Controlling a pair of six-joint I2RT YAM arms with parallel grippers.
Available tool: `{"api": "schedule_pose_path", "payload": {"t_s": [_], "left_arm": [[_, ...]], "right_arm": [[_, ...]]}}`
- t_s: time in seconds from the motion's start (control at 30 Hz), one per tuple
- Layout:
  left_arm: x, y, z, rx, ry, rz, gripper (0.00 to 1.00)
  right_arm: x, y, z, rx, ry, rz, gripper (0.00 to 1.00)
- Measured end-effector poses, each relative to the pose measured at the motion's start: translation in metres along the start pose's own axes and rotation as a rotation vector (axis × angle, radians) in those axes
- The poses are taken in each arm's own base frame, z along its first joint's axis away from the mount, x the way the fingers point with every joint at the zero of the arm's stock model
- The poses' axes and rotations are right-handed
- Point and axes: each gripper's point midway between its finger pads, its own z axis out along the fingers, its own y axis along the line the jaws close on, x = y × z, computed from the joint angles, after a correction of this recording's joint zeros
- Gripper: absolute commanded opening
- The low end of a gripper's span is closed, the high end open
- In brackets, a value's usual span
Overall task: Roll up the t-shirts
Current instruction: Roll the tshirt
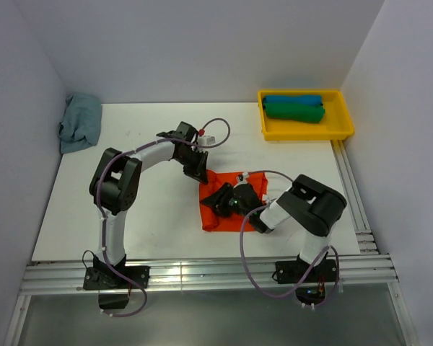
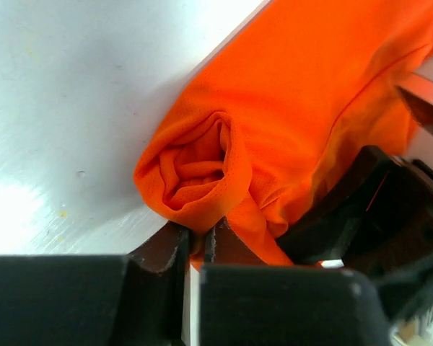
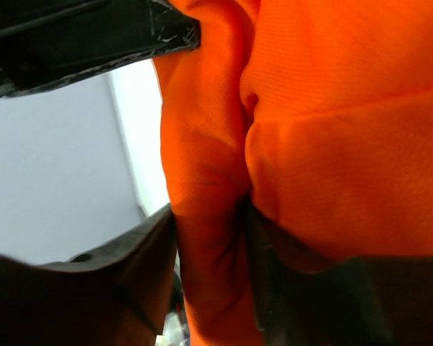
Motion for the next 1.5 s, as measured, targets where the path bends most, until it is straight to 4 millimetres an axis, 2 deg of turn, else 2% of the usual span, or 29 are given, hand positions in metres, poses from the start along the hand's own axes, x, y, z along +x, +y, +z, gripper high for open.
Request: {"api": "schedule_pose_path", "payload": {"t_s": [0.23, 0.4, 0.67, 0.87, 0.93, 1.0, 1.17, 1.23, 1.37, 1.5], "left_arm": [[-0.008, -0.004, -0.006, -0.125, 0.018, 0.041, 0.0], [-0.005, 0.0, -0.007, -0.196, 0.054, 0.052, 0.0], [0.002, 0.007, -0.004, -0.258, 0.104, 0.044, 0.0], [0.001, 0.004, -0.008, -0.291, 0.113, 0.055, 0.0], [0.0, 0.004, -0.007, -0.3, 0.117, 0.059, 0.0], [-0.001, 0.005, -0.006, -0.307, 0.124, 0.063, 0.0], [0.0, 0.007, -0.002, -0.32, 0.154, 0.068, 0.0], [0.0, 0.007, -0.003, -0.326, 0.162, 0.071, 0.0], [0.0, 0.005, -0.002, -0.336, 0.175, 0.085, 0.0], [0.0, 0.005, -0.001, -0.337, 0.179, 0.093, 0.0]], "right_arm": [[-0.004, 0.016, 0.009, 0.189, -0.027, -0.179, 0.59], [0.007, 0.028, 0.008, 0.369, -0.044, -0.351, 0.63], [0.016, 0.03, -0.019, 0.583, -0.068, -0.536, 0.66], [0.009, 0.009, -0.043, 0.722, -0.104, -0.623, 0.65], [0.004, 0.008, -0.047, 0.744, -0.126, -0.649, 0.65], [0.0, 0.016, -0.049, 0.753, -0.149, -0.671, 0.64], [-0.006, 0.066, -0.03, 0.692, -0.237, -0.723, 0.63], [-0.005, 0.077, -0.022, 0.676, -0.253, -0.743, 0.63], [-0.004, 0.075, -0.006, 0.708, -0.265, -0.793, 0.62], [-0.005, 0.056, 0.008, 0.781, -0.265, -0.84, 0.62]]}}
